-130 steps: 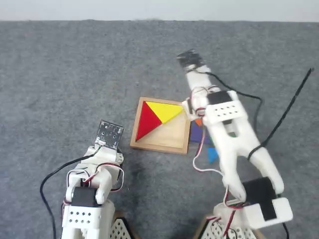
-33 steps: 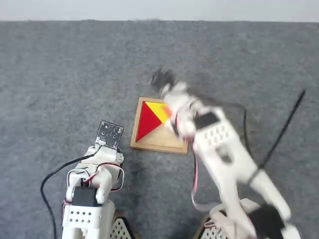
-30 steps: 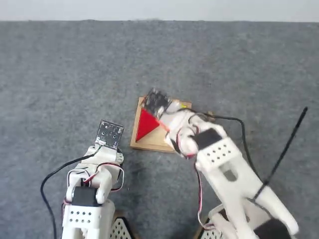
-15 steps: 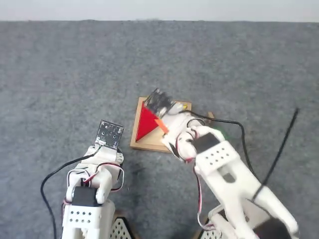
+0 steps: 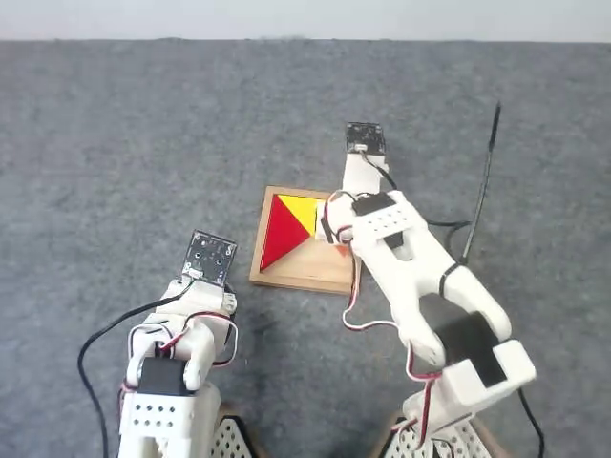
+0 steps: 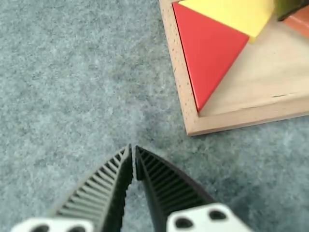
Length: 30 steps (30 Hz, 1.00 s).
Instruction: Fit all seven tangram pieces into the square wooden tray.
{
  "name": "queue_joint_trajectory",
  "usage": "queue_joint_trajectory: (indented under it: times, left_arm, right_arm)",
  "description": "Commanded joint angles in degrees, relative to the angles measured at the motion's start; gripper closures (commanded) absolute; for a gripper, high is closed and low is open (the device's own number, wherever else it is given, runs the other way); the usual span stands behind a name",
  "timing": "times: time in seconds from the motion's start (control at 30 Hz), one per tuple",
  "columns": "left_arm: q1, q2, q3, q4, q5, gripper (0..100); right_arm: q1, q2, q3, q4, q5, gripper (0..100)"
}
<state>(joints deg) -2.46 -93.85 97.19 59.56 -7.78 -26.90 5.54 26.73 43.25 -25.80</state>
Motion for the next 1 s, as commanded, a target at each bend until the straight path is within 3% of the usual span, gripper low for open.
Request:
queue_joint_trajectory:
  times: [0.0, 0.53, 0.63, 0.8, 0.83, 0.9, 0.97]
  left_arm:
    - [-0.2, -0.7, -0.4, 0.3, 0.4, 99]
    - [-0.2, -0.7, -0.4, 0.3, 0.4, 99]
    - [-0.2, -0.7, -0.4, 0.3, 0.4, 99]
    - [-0.2, -0.7, -0.4, 0.3, 0.4, 99]
    - [-0.2, -0.7, -0.4, 0.3, 0.4, 99]
    - [-0.2, -0.7, -0.4, 0.3, 0.4, 99]
    - [-0.2, -0.7, -0.4, 0.3, 0.4, 99]
  right_arm:
    - [0.0, -0.6, -3.9, 1.1, -2.6, 98.2]
    - [2.0, -0.4, -3.8, 3.0, -1.8, 98.3]
    - [1.6, -0.5, -3.8, 3.4, 5.7, 98.3]
    - [0.7, -0.5, -3.8, 4.8, 29.1, 98.3]
    - [0.9, -0.6, -3.8, 4.6, 30.2, 98.3]
    - [1.2, -0.2, -4.0, 4.6, 24.3, 98.3]
    - [0.8, -0.1, -4.0, 4.9, 12.7, 97.9]
